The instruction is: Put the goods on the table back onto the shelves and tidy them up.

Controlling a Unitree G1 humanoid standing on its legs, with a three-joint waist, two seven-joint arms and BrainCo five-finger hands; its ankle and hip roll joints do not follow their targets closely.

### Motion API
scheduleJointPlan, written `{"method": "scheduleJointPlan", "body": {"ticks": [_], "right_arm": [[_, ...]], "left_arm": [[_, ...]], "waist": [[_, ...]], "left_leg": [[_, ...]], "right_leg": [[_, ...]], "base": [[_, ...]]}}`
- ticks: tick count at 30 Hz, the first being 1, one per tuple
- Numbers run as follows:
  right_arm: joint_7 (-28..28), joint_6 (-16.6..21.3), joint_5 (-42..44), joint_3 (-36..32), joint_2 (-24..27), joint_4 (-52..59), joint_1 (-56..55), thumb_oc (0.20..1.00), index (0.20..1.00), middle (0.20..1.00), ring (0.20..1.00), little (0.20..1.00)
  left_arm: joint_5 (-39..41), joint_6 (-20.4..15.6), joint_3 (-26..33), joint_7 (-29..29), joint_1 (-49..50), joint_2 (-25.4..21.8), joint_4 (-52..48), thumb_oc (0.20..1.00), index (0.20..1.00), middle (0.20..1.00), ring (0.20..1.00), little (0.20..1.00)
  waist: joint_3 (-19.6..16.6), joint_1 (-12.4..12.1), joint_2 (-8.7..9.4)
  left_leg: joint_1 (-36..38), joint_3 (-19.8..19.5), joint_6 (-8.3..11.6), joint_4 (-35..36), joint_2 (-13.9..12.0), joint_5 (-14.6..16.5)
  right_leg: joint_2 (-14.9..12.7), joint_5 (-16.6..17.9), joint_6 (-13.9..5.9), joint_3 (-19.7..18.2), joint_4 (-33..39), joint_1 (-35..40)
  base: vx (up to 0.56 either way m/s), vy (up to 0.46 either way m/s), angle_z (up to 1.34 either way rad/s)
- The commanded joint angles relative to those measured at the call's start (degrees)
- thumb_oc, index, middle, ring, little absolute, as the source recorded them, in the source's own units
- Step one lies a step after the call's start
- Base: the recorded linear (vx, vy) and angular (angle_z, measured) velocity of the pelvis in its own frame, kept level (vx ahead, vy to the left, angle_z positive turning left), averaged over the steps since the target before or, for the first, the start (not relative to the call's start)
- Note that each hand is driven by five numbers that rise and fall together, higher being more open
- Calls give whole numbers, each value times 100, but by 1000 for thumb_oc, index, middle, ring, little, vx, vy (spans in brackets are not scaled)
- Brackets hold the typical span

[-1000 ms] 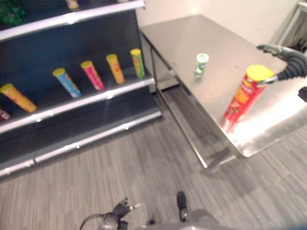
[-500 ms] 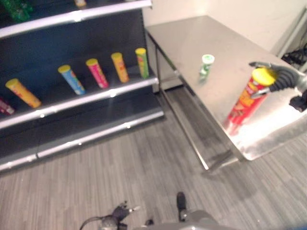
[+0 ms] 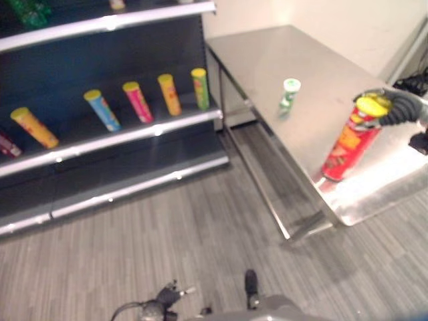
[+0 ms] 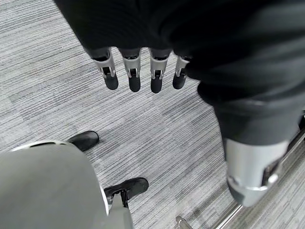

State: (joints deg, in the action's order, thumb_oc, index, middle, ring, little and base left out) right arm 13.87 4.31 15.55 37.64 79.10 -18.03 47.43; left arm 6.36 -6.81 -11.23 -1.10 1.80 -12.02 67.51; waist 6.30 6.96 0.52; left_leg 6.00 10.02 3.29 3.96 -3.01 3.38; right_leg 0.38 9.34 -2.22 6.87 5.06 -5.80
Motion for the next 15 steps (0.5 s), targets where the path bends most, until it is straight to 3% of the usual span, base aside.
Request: {"method": "scheduleJointPlan", "body": {"ticks": [1, 7, 8, 10, 15], "right_arm": [[-197, 135, -156, -66, -2, -9, 210, 200, 200, 200, 200, 200], [-706, 531, -160, -1387, -9, 1092, -484, 200, 200, 200, 200, 200], [-1013, 809, -238, -2233, -126, 1876, -903, 200, 200, 200, 200, 200], [-1089, 862, -341, -2662, -175, 2208, -1192, 200, 200, 200, 200, 200], [-1284, 1099, -651, -2852, -444, 3087, -968, 200, 200, 200, 200, 200]], "left_arm": [[154, -82, 36, 101, -256, -396, 61, 1000, 1000, 1000, 1000, 1000], [95, -89, 230, 273, -292, -315, 150, 1000, 1000, 1000, 1000, 1000], [91, -104, 418, 337, -293, -237, 175, 1000, 1000, 1000, 1000, 1000], [83, -102, 454, 370, -299, -257, 185, 1000, 1000, 1000, 1000, 1000], [118, -109, 619, 463, -316, -281, 177, 1000, 1000, 1000, 1000, 1000]], "waist": [[168, -87, 285], [137, -39, 260], [105, -4, 236], [100, -40, 257], [31, -167, 269]], "left_leg": [[-14, 185, 602, -401, -368, 189], [23, 196, 584, -443, -373, 233], [34, 168, 574, -482, -394, 259], [44, 155, 571, -510, -405, 267], [65, 54, 601, -677, -499, 253]], "right_leg": [[-330, -1609, -790, -297, -625, 670], [-314, -1644, -771, -330, -646, 688], [-304, -1686, -754, -332, -669, 701], [-296, -1707, -743, -333, -678, 718], [-245, -1805, -665, -302, -711, 804]], "base": [[0, 0, 0], [3, -11, 0], [12, -53, -2], [13, -64, 4], [12, -80, 3]]}}
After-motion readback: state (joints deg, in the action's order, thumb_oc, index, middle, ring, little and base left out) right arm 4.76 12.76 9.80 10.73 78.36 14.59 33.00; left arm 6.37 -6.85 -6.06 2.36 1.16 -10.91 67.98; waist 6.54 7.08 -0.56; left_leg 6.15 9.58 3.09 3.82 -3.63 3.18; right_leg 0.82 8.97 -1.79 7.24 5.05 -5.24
